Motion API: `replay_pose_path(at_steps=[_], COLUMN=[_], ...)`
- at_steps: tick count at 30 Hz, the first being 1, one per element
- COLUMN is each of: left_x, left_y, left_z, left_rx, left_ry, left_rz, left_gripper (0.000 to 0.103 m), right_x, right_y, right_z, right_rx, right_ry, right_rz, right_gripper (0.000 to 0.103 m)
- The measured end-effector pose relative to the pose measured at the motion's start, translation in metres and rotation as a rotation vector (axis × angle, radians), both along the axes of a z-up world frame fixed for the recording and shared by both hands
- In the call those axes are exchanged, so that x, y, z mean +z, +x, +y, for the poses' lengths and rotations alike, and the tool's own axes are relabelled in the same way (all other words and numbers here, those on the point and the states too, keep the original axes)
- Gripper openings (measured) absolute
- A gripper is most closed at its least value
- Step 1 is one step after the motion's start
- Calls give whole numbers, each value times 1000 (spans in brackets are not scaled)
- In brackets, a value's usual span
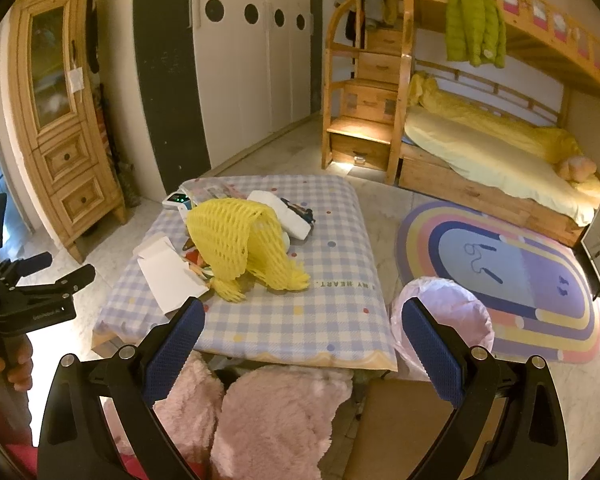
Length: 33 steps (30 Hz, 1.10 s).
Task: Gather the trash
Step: 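Move both tools toward the mattress with the yellow foam net, then grasp the yellow foam fruit net with the right gripper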
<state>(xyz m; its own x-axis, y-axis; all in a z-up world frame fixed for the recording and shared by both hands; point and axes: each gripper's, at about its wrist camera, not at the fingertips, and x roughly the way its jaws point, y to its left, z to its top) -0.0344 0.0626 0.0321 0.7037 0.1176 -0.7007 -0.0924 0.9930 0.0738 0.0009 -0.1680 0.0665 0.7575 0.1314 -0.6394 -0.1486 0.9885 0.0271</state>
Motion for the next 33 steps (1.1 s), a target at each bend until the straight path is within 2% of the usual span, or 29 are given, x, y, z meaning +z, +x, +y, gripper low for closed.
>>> replay_pose_path(at_steps=[29,33], left_x=[-2,-5], left_y=[2,4], left_z=[1,4], left_rx=[2,8], left_ry=[3,5], left_rz=[6,16], left_gripper=[96,96], right_x=[0,-3], right_y=[-1,1], right_z=[4,6], right_rx=[8,52], right_ry=[-1,6], right_rz=[-10,-32], right_gripper=[97,97])
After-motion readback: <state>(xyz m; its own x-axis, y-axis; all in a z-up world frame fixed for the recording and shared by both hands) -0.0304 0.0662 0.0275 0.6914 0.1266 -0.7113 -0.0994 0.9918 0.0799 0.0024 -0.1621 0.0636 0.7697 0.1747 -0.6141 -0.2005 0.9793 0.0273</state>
